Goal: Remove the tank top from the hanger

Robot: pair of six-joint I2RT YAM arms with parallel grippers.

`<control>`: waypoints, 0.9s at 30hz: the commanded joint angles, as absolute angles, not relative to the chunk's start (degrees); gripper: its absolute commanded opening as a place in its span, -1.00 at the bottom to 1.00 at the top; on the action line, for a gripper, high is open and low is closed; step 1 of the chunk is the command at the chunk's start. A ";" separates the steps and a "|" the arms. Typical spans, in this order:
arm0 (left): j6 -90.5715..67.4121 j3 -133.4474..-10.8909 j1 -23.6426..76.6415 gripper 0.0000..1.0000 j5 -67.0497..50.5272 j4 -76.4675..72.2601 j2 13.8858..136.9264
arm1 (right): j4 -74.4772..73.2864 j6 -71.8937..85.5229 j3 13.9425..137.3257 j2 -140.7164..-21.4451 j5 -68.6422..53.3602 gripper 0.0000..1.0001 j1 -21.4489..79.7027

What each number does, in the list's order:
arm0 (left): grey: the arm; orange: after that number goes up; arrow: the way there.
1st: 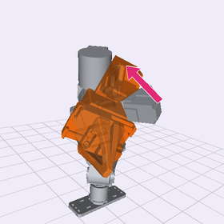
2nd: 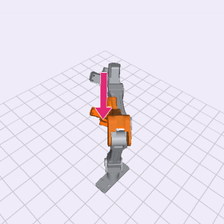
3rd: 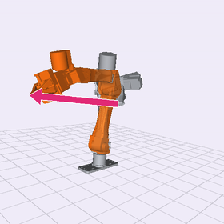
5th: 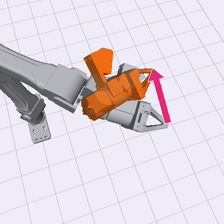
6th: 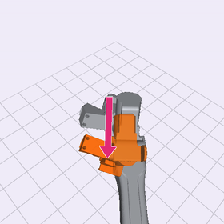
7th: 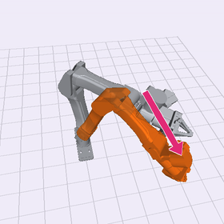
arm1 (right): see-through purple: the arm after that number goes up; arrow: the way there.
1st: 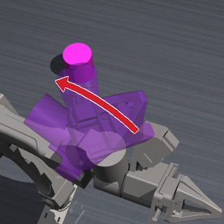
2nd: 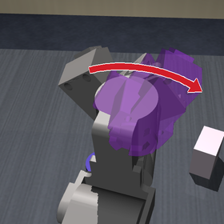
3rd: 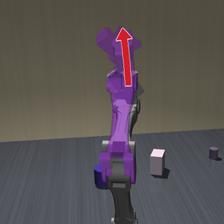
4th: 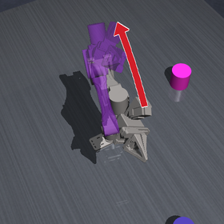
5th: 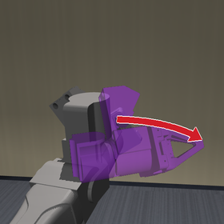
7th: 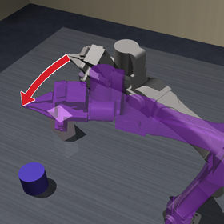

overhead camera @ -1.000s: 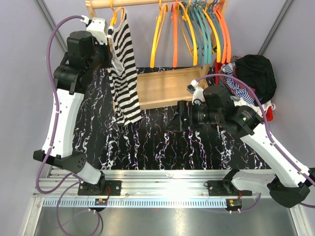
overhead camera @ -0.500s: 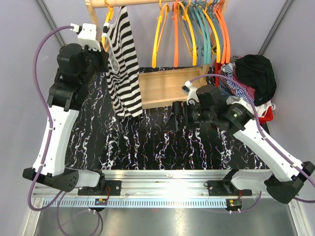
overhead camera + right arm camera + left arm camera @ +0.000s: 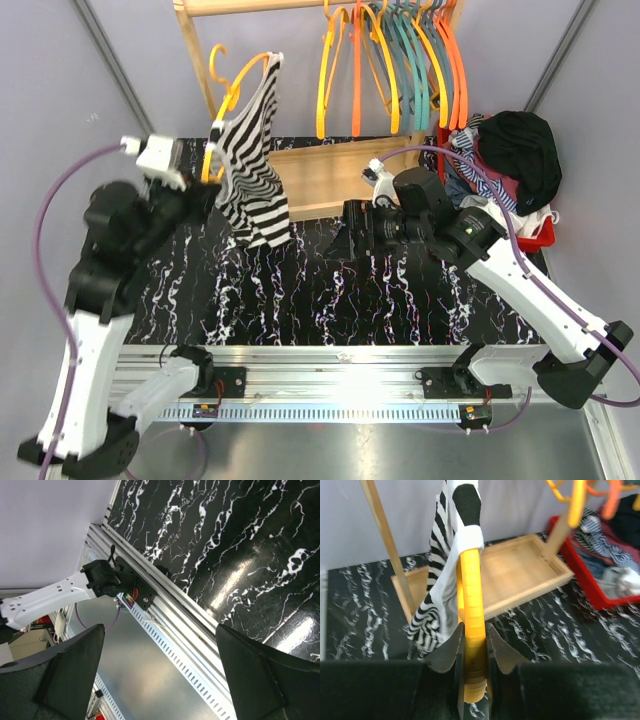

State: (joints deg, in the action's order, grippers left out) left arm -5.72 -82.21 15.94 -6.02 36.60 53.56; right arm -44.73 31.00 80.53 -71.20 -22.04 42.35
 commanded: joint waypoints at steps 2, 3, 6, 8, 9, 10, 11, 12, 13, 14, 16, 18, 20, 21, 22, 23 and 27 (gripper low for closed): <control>-11.24 -75.16 17.93 -1.00 -13.88 38.84 41.85 | -35.01 33.92 81.74 -69.26 -26.36 1.00 42.98; -12.99 -73.49 18.02 -1.00 -15.28 40.85 38.44 | -33.24 34.97 81.65 -69.08 -26.72 0.99 42.98; -15.89 -66.73 17.93 -1.00 -20.47 43.67 31.76 | -24.11 42.08 79.73 -67.94 -25.32 1.00 42.89; -16.87 -63.29 17.93 -1.00 -22.76 45.61 28.58 | -13.35 50.16 75.70 -66.10 -23.65 0.99 42.98; -17.31 -62.32 17.93 -1.00 -23.37 47.27 25.78 | -9.44 53.14 74.11 -65.40 -22.86 1.00 43.07; -17.31 -61.44 17.93 -1.00 -24.34 48.50 24.53 | -5.40 58.48 72.44 -64.69 -22.24 1.00 42.98; -17.05 -60.39 17.93 -1.00 -24.43 51.04 22.61 | -0.66 60.45 70.59 -64.60 -21.80 0.99 42.98; -16.44 -60.03 17.93 -1.00 -24.78 52.28 21.80 | 1.82 61.86 70.40 -64.69 -21.27 0.99 43.24; -16.09 -59.86 18.02 -1.00 -25.48 53.43 21.10 | 1.93 63.01 71.10 -65.38 -20.66 1.00 43.59; -16.00 -59.59 17.93 -1.00 -26.01 54.39 20.48 | -1.63 63.02 71.89 -65.83 -18.83 0.99 43.94; -15.91 -59.68 17.93 -1.00 -27.06 56.68 18.73 | -6.31 60.67 74.78 -67.84 -18.02 1.00 44.64; -16.52 -59.77 17.93 -1.00 -28.47 57.74 17.49 | -14.38 56.10 76.81 -68.90 -15.13 1.00 45.26; -16.87 -59.85 17.93 -1.00 -29.00 58.62 16.62 | -23.70 53.01 79.18 -70.40 -9.87 1.00 46.05; -17.05 -59.85 17.93 -1.00 -29.09 58.80 16.35 | -26.60 52.13 79.80 -71.18 -8.28 0.99 46.23; -17.22 -60.11 17.93 -1.00 -29.18 59.15 15.83 | -30.89 52.03 79.80 -71.63 -5.30 0.99 46.23; -17.66 -60.29 17.93 -1.00 -29.44 59.24 15.73 | -32.42 52.03 79.63 -71.89 -3.97 0.99 46.32; -18.81 -60.82 17.93 -1.00 -30.85 59.24 14.94 | -33.67 51.95 76.65 -73.38 2.19 1.00 47.63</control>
